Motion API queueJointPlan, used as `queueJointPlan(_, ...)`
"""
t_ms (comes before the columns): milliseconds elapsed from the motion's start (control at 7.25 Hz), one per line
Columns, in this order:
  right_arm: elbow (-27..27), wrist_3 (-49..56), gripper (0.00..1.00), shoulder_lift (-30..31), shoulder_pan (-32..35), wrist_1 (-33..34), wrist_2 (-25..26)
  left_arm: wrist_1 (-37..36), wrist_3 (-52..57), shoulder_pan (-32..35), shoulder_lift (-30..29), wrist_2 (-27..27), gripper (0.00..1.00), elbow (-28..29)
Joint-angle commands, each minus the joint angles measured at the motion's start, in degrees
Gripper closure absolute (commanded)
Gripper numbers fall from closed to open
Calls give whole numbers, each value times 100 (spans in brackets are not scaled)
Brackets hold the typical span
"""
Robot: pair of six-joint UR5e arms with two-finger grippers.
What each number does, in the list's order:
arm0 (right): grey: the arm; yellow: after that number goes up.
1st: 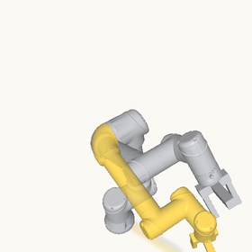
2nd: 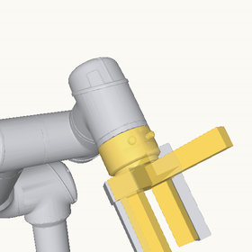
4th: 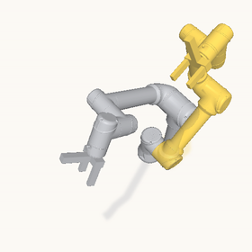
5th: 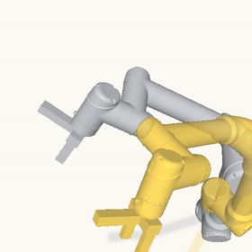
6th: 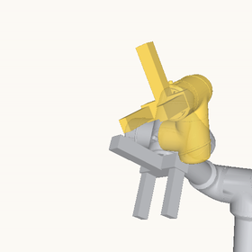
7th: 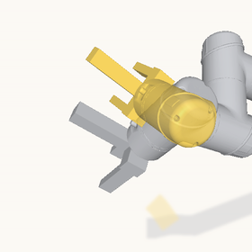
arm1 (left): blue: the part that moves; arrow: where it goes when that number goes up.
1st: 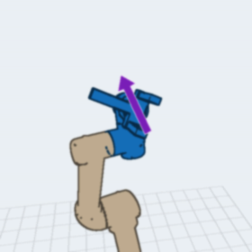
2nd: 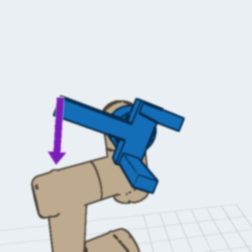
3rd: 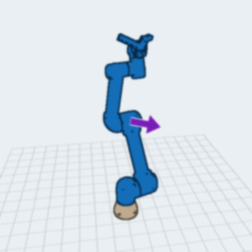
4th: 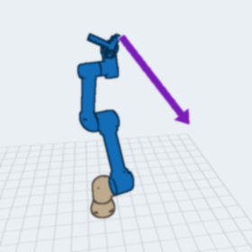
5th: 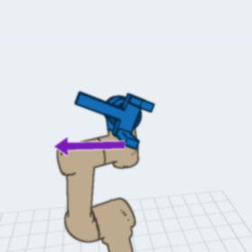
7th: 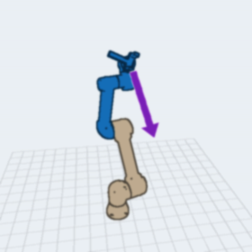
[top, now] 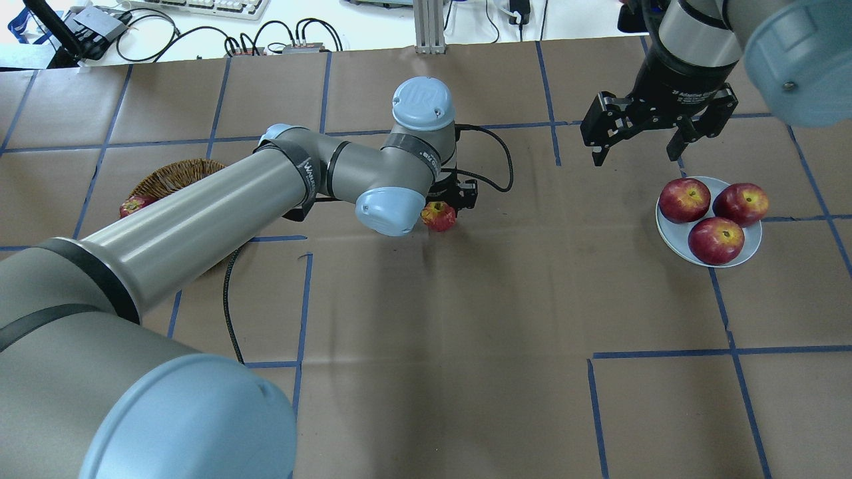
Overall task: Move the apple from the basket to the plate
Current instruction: 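Lower the apple onto the table center and open the left gripper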
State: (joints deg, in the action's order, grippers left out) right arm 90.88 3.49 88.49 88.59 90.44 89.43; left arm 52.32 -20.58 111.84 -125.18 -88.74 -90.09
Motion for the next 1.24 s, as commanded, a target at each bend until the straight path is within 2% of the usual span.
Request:
queueJointPlan(0, 0, 3, 0, -7, 0, 0, 4, -2, 1, 13, -6, -3, 36, -35)
queueJointPlan(138, 0, 3, 0, 1, 0, 0, 4, 15, -7, 4, 11, -12, 12, -35)
queueJointPlan(276, 0, 3, 0, 1, 0, 0, 4, 24, -25, 4, 20, -20, 2, -61)
queueJointPlan(552, 0, 3, 0, 1, 0, 0, 4, 59, -7, -13, 160, -20, 2, -97)
queueJointPlan(828, 0, 3, 0, 10, 0, 0, -5, 1310, 280, -380, 982, -12, 2, 227)
queueJointPlan(1103, -35, -58, 0, -60, 9, 17, -22, 2506, 1412, -1187, 2062, -20, 2, 203)
